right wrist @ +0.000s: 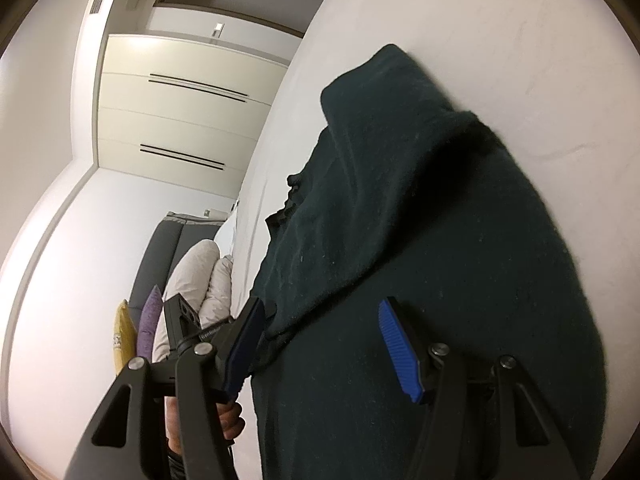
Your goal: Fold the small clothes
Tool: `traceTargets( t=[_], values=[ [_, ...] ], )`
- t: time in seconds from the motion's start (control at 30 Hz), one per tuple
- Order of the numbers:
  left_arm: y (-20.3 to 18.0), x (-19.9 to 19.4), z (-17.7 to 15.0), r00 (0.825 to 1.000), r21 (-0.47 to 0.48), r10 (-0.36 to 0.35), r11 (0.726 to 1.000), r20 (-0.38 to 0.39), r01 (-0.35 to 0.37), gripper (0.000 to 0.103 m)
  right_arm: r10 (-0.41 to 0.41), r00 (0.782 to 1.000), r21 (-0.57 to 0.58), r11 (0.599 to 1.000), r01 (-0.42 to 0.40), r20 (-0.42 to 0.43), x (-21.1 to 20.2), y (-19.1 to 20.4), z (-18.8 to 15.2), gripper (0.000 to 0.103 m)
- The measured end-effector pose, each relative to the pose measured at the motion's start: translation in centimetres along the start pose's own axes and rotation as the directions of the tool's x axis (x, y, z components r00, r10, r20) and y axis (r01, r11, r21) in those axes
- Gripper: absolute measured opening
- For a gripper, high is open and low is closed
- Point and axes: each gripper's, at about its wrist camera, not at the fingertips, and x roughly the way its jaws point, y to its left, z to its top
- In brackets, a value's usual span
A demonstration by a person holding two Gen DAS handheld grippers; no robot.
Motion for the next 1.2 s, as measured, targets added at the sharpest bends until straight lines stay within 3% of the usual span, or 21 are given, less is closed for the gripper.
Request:
traceTargets(
  t=[0.27,0.47,0.67,0.8,0.93,1.1,1.2],
  values=[
    [1.6,-4.4,-1.0,0.992,-0.040,-0.058,0.997,0.111,0.063,0.006,0.031,0.994,0.092,0.995,-0.041,0.102,-2.1,-0.6,0.8,0.082],
    [3.1,-6.5,-1.2,0.980,-0.080,-0.077,0.992,0.182,0.093,0.006,0.063,0.977,0.223,0.969,-0.108,0.202,-2.4,-1.7,2.6,0.086],
    [4.2,-5.4,-1.6,0.989,-0.089,-0.067,0.993,0.130,0.079,0.006,0.105,0.962,0.325,0.927,-0.186,0.251,-2.2,-3.3,3.7,0.086],
    [4.4,-4.6,-2.3,0.993,-0.081,-0.041,0.995,0.114,0.050,0.006,0.110,0.969,0.308,0.935,-0.176,0.221,-0.2,-2.2,4.5,0.087],
    [4.4,-4.4,-2.8,0.993,-0.077,-0.039,0.996,0.111,0.048,0.006,0.061,0.967,0.318,0.937,-0.140,0.246,0.6,-2.3,5.8,0.086],
    [4.9,-4.0,-3.0,0.992,-0.093,-0.060,0.993,0.109,0.070,0.007,0.069,0.951,0.331,0.928,-0.171,0.300,-1.1,-3.5,6.6,0.077],
    [5.0,-3.5,-2.8,0.992,-0.101,-0.066,0.992,0.111,0.077,0.008,0.012,0.947,0.316,0.941,-0.120,0.321,-3.0,-3.4,5.9,0.080]
  ],
)
